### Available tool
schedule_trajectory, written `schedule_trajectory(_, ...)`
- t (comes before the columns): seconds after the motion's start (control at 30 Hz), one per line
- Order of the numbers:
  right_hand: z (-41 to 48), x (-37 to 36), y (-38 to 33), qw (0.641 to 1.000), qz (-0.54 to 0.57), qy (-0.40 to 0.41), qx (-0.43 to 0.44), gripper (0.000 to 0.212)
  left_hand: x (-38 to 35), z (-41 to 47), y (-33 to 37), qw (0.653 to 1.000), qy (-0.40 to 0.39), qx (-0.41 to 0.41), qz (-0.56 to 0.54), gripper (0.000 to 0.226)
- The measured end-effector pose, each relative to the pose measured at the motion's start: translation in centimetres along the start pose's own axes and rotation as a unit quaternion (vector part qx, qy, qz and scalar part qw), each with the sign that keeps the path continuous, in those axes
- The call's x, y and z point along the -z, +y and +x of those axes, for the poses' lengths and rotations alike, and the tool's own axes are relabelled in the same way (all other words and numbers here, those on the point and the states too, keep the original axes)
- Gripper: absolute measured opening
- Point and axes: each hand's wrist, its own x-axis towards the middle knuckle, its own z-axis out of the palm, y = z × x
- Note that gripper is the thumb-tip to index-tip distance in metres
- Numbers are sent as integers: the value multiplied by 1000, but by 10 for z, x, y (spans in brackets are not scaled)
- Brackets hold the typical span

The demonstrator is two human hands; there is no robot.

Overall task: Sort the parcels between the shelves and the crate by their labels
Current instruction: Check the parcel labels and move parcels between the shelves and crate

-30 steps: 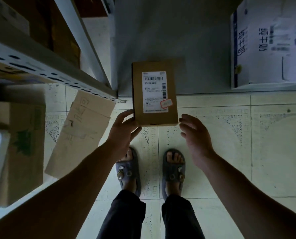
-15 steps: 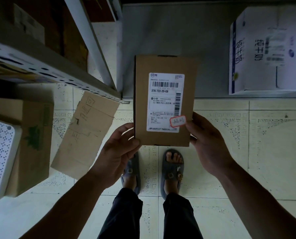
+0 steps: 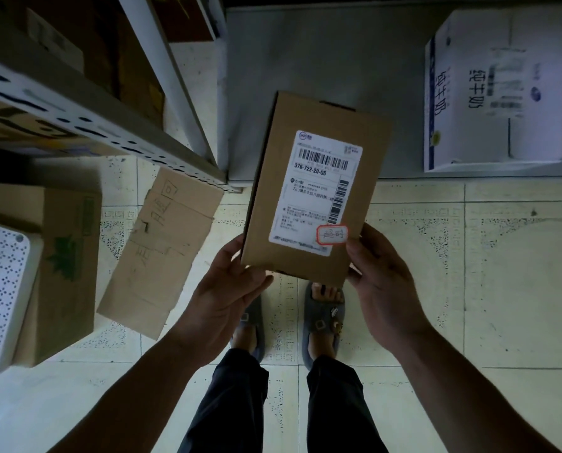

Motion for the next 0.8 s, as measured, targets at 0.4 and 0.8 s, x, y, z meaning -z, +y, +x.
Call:
schedule_trajectory(0.4,-55,34,-29,991,102,80,-21,60,-60,-13,15,1000,8,15,7,44)
schedule_trajectory(0.8,-144,102,-36,971,34,229,60,49,-119,-15,39,949,-152,98,257,43)
